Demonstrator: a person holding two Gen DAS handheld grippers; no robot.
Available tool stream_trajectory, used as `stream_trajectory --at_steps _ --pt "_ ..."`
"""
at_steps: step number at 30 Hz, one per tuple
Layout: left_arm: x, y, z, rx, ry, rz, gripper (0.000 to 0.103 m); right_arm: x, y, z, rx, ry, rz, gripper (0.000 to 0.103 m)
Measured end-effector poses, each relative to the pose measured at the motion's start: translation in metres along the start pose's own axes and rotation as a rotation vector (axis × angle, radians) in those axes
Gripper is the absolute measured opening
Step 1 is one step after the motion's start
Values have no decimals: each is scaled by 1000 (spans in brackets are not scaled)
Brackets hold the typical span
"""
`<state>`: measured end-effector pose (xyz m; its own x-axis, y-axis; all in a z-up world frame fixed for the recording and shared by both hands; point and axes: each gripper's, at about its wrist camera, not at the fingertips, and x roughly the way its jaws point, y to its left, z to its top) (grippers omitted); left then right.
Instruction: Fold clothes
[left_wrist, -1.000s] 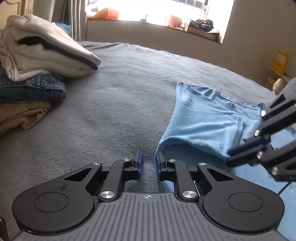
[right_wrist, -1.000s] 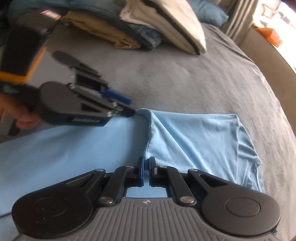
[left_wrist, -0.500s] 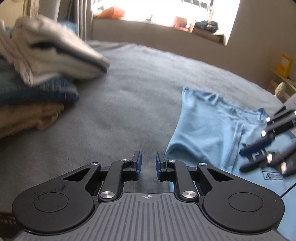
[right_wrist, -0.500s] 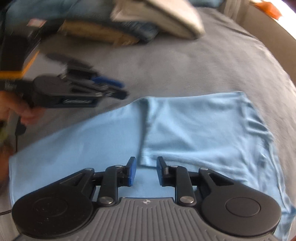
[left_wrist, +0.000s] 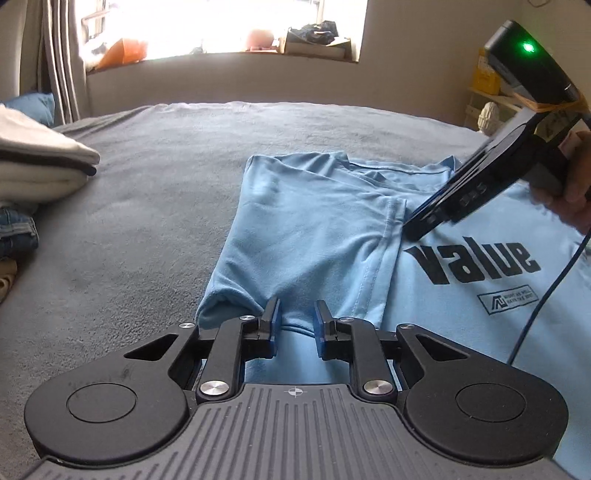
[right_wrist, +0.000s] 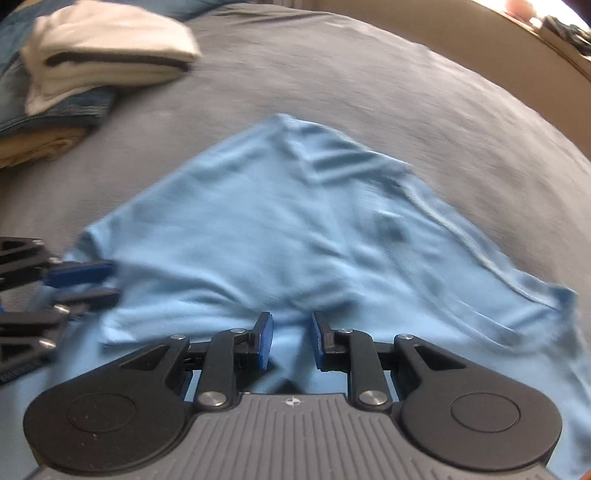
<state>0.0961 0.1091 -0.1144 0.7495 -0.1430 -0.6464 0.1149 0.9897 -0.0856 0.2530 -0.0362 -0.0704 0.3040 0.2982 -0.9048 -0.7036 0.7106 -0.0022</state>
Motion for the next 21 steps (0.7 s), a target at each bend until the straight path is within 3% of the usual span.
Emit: stream_trajectory --at_steps 4,9,12,16,21 --pt "-2 -1 0 -4 1 -5 19 -22 -13 13 64 -79 29 24" --pt "-2 -3 -1 -19 2 1 19 3 -7 40 112 -103 121 23" --pt "-2 -1 0 -24 5 -2 19 32 -19 45 195 -53 69 19" --pt "-1 0 0 -29 6 -3 19 21 -32 61 288 -134 -4 19" --pt "-2 0 1 -46 9 1 19 30 -8 90 270 -159 148 19"
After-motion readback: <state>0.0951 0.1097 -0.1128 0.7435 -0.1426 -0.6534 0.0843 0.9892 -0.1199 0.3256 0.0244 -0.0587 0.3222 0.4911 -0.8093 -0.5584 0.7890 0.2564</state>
